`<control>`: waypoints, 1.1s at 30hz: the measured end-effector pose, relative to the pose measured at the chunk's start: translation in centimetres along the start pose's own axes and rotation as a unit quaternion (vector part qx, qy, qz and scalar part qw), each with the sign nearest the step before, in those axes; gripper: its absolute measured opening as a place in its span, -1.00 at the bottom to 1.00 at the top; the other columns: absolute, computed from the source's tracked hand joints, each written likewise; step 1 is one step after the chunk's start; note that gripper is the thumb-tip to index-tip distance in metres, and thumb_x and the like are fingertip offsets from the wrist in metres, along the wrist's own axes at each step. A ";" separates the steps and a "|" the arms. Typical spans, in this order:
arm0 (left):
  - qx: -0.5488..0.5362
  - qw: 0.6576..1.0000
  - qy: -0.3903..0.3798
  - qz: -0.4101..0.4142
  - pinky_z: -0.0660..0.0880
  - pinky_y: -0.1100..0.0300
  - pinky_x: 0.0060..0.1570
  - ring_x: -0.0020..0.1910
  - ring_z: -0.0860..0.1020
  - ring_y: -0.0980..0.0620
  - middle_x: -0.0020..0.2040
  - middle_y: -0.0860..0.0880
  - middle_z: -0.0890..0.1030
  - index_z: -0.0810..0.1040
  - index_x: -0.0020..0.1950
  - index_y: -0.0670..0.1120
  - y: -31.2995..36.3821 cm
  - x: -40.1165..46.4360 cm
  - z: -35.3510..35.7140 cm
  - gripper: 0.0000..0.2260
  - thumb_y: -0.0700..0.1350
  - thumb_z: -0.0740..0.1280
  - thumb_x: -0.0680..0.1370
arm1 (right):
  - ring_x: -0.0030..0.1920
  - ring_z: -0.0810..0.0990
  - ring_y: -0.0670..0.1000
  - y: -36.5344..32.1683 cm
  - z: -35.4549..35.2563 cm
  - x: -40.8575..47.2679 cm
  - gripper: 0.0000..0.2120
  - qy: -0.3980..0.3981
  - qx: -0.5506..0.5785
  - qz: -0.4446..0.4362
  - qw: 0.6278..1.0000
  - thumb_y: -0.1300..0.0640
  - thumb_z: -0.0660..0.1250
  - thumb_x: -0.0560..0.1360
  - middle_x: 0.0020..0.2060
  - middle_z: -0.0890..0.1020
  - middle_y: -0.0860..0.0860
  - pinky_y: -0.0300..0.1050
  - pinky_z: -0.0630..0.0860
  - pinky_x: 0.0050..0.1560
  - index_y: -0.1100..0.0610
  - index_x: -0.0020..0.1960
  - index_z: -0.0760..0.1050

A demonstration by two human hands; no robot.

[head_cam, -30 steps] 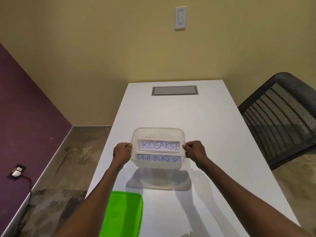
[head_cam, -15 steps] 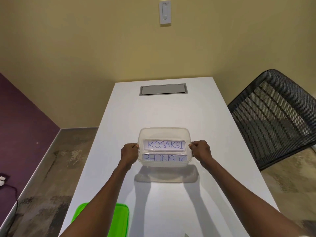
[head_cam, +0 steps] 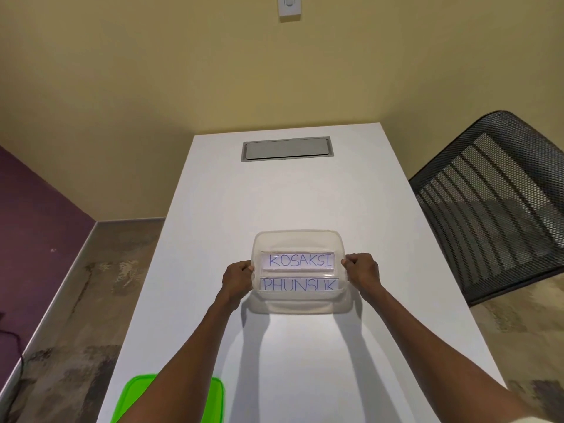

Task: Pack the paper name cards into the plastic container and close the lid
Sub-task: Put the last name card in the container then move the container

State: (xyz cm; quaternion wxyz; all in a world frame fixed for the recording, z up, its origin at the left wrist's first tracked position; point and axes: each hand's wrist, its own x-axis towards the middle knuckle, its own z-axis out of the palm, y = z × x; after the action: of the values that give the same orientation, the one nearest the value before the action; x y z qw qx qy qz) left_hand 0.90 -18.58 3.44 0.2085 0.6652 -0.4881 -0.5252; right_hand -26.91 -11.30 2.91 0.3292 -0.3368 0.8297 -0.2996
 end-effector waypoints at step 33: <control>0.097 0.994 0.027 0.034 0.39 0.07 -0.16 -0.23 0.41 -0.09 -0.26 -0.16 0.52 0.43 -0.28 -0.16 -0.7 1.4 1.3 -0.73 -0.17 0.10 0.59 | -0.20 0.55 0.19 0.4 0.1 1.5 -0.71 -0.020 -0.013 0.042 0.999 0.08 0.30 0.54 -0.32 0.47 0.12 -0.07 0.46 -0.08 0.17 -0.31 0.39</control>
State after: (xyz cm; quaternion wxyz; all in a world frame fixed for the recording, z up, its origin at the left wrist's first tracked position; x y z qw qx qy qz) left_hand -0.01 -19.21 1.67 0.1738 0.6793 -0.5531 -0.4499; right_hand -27.81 -12.22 1.98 0.3535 -0.3118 0.8403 -0.2676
